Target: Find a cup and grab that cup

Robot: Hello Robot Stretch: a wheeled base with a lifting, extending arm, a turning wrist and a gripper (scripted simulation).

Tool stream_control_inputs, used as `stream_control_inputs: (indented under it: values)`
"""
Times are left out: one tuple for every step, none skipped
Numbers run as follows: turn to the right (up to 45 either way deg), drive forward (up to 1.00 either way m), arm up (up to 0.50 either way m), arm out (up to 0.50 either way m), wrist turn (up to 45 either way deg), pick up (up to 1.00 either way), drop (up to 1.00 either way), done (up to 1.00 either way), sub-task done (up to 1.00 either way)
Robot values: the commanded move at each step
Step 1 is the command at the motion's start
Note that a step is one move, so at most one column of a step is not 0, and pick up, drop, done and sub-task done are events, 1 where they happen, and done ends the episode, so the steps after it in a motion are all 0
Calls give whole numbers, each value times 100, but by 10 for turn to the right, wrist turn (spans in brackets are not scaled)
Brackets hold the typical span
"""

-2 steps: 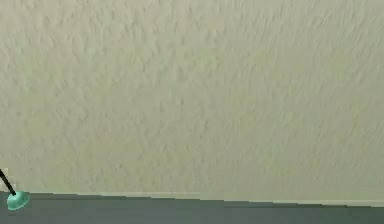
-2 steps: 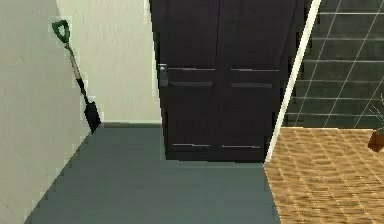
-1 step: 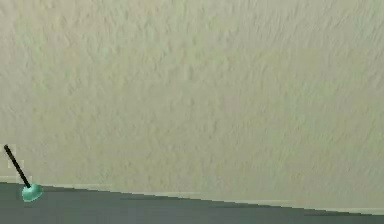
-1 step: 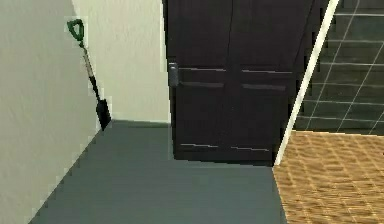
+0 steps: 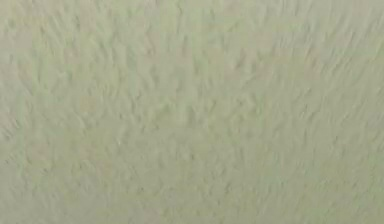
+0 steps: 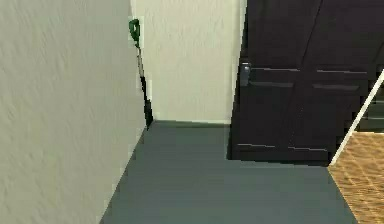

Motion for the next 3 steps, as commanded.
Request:
stream_control_inputs:
  values:
    - [-420, 0, 0, 0, 0, 0, 0, 0, 0]
    - [0, 45, 0, 0, 0, 0, 0, 0, 0]
    - [-360, 0, 0, 0, 0, 0, 0, 0, 0]
